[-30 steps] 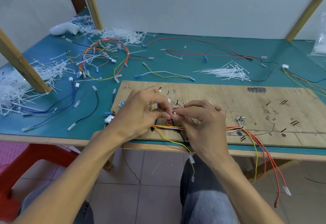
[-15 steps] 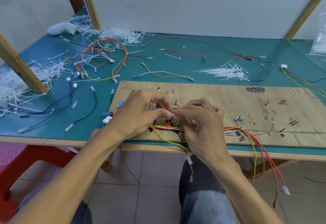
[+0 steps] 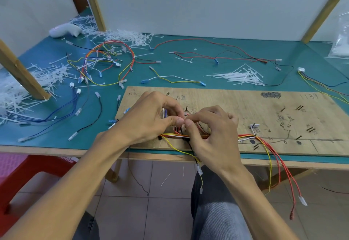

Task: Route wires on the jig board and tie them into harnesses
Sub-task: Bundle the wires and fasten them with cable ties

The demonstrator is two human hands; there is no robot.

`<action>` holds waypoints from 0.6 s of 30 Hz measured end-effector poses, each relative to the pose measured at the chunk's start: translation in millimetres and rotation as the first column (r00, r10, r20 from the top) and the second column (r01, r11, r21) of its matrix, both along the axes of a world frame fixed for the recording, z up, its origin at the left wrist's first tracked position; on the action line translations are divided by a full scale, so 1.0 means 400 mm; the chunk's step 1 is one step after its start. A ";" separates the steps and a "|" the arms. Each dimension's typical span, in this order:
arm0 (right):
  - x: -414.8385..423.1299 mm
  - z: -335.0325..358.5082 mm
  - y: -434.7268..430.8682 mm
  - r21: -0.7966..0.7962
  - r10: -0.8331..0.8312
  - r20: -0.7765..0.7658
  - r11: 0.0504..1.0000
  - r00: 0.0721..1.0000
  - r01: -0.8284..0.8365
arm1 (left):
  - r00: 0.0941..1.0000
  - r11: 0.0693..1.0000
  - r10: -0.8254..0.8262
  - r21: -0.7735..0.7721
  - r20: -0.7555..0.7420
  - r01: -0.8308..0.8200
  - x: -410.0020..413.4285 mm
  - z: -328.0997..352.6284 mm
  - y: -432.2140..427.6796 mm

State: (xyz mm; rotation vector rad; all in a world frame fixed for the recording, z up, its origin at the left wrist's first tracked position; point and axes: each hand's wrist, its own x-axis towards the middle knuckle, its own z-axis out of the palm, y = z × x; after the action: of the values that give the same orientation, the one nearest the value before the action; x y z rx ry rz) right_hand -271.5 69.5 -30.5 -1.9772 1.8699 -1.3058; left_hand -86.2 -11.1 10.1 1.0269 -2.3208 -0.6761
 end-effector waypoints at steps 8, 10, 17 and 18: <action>0.009 0.002 -0.001 -0.029 -0.046 -0.181 0.999 0.982 0.042 | 1.000 0.999 -0.011 -0.031 0.026 0.012 -0.004 0.011 0.011; 0.012 0.001 -0.002 -0.047 -0.048 -0.239 0.998 0.970 0.038 | 0.999 0.999 -0.007 -0.038 0.031 0.009 -0.004 0.014 0.013; 0.019 0.005 0.000 -0.065 -0.071 -0.314 0.996 0.947 0.053 | 0.996 0.999 -0.030 -0.041 0.084 0.034 -0.001 0.027 0.009; 0.020 0.008 -0.001 -0.062 -0.068 -0.304 0.997 0.950 0.051 | 0.995 0.998 -0.043 -0.034 0.091 0.046 0.001 0.029 0.005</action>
State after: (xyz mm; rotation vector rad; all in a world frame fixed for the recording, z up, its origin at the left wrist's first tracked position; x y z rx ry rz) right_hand -263.7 69.2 -27.4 -2.2802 2.0594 -1.1267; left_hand -86.0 -8.9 21.8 1.0108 -2.4310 -0.6140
